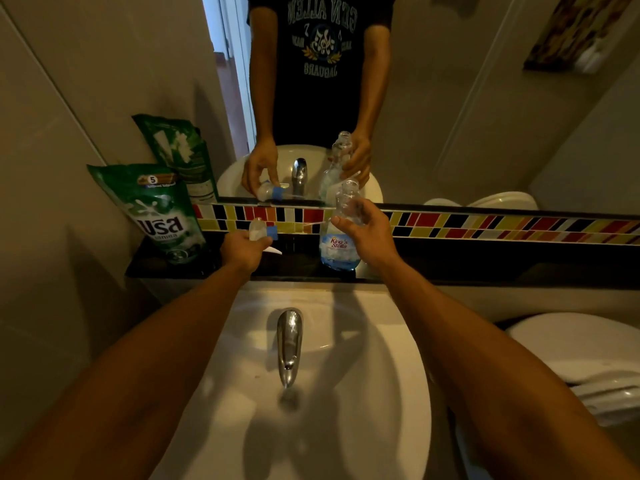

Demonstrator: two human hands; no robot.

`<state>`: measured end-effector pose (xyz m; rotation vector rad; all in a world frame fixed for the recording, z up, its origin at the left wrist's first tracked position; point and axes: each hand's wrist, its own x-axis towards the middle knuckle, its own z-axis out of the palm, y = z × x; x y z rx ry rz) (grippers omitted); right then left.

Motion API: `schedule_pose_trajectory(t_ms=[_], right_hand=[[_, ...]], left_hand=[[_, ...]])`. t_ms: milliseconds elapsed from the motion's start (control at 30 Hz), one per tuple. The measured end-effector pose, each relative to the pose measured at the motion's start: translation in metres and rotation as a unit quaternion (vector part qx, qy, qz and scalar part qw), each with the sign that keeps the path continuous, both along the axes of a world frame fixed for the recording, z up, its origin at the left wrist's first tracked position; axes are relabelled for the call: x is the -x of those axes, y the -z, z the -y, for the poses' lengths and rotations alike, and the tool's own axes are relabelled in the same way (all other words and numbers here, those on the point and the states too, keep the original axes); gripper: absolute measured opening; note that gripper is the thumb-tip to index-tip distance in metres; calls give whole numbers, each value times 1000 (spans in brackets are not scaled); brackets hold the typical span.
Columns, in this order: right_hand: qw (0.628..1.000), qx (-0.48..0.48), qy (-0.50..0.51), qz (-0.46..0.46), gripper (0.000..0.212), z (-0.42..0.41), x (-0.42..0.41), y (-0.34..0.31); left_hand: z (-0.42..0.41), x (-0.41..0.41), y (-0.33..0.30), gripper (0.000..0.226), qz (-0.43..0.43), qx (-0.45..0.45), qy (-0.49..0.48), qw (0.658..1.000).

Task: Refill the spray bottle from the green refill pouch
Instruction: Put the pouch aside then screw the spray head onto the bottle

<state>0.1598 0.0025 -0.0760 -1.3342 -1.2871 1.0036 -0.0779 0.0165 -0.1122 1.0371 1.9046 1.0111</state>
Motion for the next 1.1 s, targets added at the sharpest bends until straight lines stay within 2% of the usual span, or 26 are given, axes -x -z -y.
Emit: schedule_pose_trajectory(t_ms=[333, 433, 600, 667, 800, 1100], right_hand=[[999, -15, 23, 41, 41, 40, -9, -31], [998, -22, 35, 49, 38, 54, -10, -42], [998, -11, 44, 53, 28, 70, -12, -56], [997, -11, 54, 53, 31, 75, -13, -59], [995, -6, 66, 74, 50, 83, -14, -63], [992, 4, 68, 107, 54, 94, -13, -74]], left_hand=[[23, 54, -89, 32, 57, -151, 52, 985], [30, 61, -119, 32, 43, -187, 61, 980], [36, 75, -159, 14, 39, -211, 84, 973], [37, 78, -173, 16, 50, -216, 92, 971], [42, 79, -192, 30, 54, -243, 103, 963], [51, 81, -203, 37, 41, -261, 149, 953]])
